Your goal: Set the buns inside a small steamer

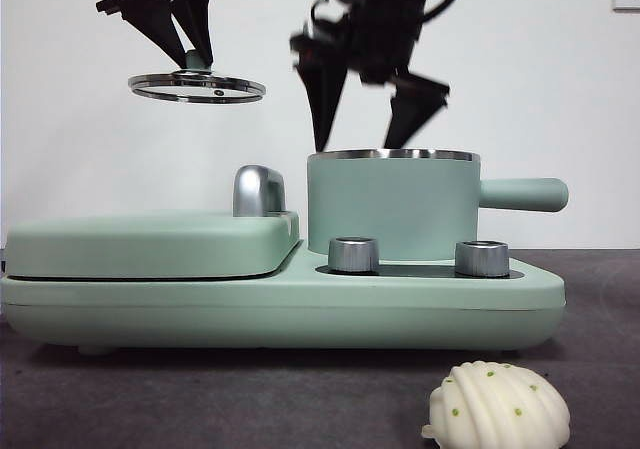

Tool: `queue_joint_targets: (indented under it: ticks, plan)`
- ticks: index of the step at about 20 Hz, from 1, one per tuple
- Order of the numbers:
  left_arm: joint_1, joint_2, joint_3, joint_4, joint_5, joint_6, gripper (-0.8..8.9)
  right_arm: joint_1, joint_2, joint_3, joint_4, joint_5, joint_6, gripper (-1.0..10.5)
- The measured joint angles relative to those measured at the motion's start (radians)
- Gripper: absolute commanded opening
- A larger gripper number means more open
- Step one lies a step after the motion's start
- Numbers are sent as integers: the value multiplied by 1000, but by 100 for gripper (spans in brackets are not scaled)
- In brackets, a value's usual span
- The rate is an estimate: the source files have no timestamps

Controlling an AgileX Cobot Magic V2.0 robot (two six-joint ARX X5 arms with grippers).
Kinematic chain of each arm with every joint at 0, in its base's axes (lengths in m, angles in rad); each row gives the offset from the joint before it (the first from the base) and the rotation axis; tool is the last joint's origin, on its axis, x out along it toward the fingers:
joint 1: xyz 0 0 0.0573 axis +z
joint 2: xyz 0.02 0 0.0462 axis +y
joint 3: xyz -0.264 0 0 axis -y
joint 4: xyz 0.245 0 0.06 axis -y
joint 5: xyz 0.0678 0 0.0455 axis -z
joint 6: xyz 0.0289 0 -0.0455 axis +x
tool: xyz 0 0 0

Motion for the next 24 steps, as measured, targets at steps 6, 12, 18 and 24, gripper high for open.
queue_joint_targets:
  ticks: [6,12,18,24]
  plan:
    - [0,0,0,16,0,-11,58,0,-97,111,-1,1,-6,404]
    - [-4,0,0,15,0,-23,58,59,-411,-182,-1,2,2,403]
    - [-31,0,0,14,0,-26,58,195,-750,-641,-1,79,2,403]
    - [-43,0,0,13,0,-26,58,356,-928,-1087,152,71,113,403]
